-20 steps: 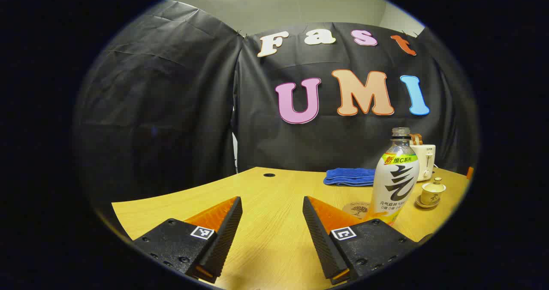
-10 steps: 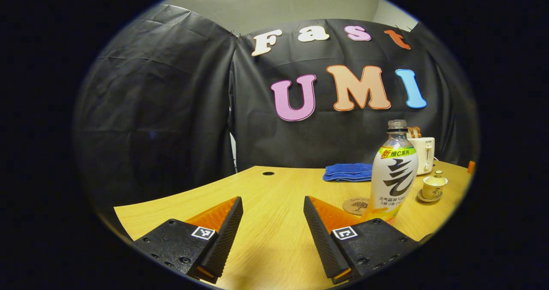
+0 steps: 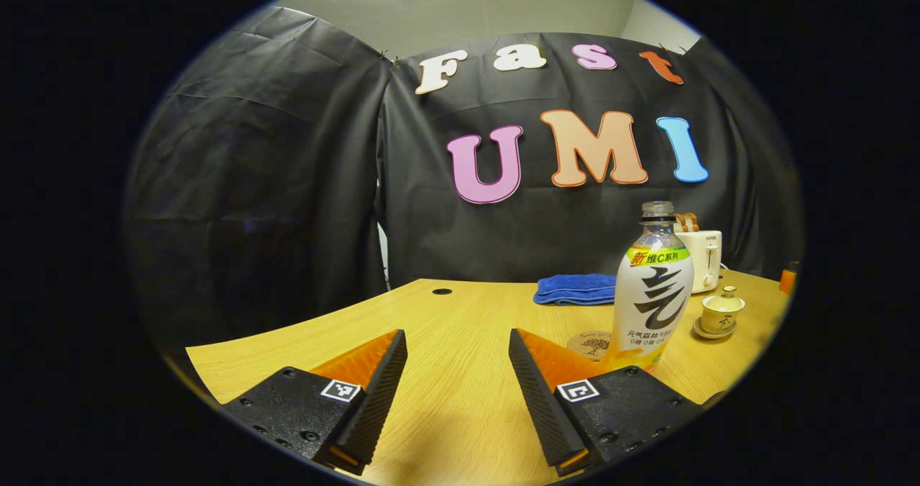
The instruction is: Open the teacup lid with one hand, grasp the water bottle and pour water into the teacup with the other hand; after pouring, place the water bottle on the coaster and then close the teacup lid.
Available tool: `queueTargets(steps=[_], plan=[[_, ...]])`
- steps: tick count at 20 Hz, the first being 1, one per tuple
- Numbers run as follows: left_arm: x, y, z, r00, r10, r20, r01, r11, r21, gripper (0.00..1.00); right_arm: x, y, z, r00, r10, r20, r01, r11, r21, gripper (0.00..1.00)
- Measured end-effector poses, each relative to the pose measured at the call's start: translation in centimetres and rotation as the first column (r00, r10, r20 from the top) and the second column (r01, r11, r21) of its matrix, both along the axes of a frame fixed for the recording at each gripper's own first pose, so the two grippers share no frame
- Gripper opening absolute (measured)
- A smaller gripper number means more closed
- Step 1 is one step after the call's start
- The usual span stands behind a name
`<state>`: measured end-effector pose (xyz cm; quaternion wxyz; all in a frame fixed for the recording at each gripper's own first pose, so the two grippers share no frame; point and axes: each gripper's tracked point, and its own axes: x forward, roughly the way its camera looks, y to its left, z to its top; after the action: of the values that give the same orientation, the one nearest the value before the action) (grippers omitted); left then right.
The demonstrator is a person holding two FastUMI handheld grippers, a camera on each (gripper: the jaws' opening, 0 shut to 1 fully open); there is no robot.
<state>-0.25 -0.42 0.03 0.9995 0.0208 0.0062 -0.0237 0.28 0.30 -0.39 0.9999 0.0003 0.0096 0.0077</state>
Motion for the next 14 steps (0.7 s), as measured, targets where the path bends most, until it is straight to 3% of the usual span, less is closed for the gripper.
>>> queueTargets(steps=[14], plan=[[-0.1,-0.2,0.1,1.0,-0.015,-0.003,0.015,1.0,-0.001,0.85,1.2,1.7,-0.3,0.997,0.071,-0.011,-0.071,0.997,0.004,0.95]])
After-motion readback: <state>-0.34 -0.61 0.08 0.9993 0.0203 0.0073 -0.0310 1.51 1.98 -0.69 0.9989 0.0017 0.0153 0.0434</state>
